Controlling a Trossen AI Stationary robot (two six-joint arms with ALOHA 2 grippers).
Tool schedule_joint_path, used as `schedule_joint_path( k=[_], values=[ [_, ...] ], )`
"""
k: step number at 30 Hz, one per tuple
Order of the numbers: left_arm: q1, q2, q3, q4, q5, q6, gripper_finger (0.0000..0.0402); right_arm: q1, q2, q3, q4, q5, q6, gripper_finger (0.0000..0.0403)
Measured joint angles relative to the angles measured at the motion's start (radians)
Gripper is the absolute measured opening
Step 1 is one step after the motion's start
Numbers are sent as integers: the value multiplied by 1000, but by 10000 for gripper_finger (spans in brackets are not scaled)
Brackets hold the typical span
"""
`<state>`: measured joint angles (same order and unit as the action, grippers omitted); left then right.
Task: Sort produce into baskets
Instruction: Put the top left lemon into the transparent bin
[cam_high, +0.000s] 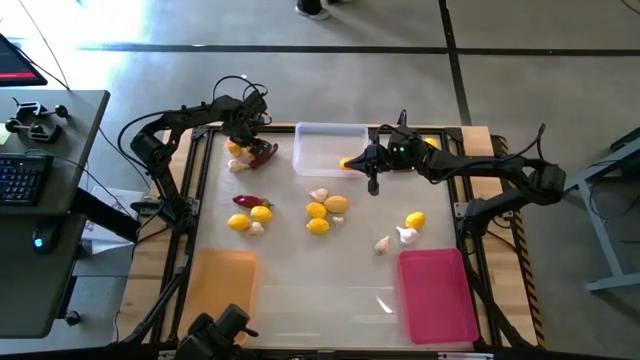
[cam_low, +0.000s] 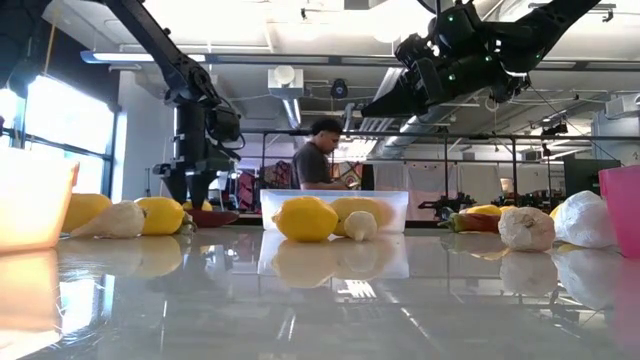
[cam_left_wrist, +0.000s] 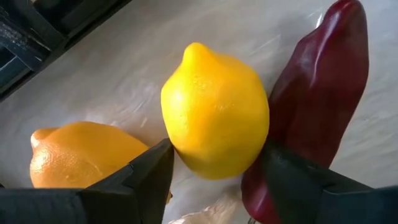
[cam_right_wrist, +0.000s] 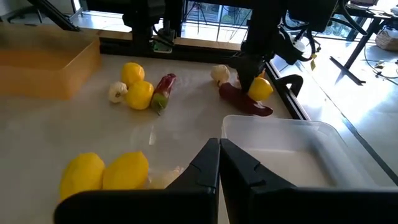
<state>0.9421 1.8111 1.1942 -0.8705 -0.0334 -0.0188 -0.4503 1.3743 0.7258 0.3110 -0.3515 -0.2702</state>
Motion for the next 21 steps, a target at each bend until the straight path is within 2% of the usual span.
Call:
schedule_joint_path(
  k=[9,14,17,21],
  values=[
    [0,0,1,-6,-7,69,152,0,0,0,0,0,0,0],
    [0,-22,22,-42,-35,108,146,0,0,0,-1,0,0,0],
    [-4,-44,76,-86,-84,132,145,7,0,0,-1,1,0,0],
    [-29,-75,162,-126,-99,156,144,14,-29,0,-31,5,0,0]
  ],
)
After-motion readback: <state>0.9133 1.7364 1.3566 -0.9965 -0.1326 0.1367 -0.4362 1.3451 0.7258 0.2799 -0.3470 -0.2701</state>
